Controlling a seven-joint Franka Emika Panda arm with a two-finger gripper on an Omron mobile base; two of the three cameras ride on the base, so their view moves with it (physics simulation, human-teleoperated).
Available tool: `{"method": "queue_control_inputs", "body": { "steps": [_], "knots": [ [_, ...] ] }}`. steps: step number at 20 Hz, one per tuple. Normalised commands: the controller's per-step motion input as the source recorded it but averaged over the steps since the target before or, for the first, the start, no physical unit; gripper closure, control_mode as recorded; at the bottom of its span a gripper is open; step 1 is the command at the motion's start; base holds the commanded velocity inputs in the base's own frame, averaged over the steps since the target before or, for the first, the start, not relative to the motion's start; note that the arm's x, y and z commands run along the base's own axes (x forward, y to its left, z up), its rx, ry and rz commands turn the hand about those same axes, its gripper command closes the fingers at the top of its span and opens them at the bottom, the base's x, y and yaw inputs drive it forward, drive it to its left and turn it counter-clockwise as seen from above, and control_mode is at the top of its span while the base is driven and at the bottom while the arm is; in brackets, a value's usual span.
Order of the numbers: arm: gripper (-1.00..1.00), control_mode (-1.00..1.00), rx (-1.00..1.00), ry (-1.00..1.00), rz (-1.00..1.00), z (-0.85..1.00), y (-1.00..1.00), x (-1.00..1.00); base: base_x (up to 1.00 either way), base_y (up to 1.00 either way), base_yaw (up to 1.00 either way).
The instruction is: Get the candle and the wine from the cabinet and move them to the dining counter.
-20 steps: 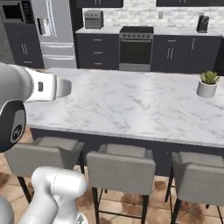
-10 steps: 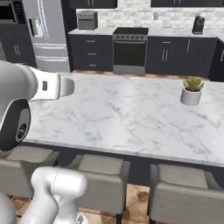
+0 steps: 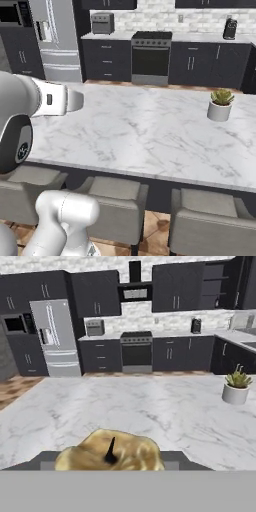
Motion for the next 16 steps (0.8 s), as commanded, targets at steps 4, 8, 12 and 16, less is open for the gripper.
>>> {"method": "queue_control_inputs", "body": {
  "steps": [4, 8, 12, 16],
  "knots": [
    [1.0, -1.0, 0.11, 0.0, 0.07, -0.59, -0.8, 0.69, 0.0, 0.0, 0.0],
    [1.0, -1.0, 0.21, 0.0, 0.2, -0.82, -1.0, 0.62, 0.0, 0.0, 0.0],
    [1.0, -1.0, 0.14, 0.0, 0.22, -0.77, -1.0, 0.6, 0.0, 0.0, 0.0],
    [1.0, -1.0, 0.03, 0.01, 0.15, -0.76, -0.79, 0.65, 0.0, 0.0, 0.0]
  ]
}}
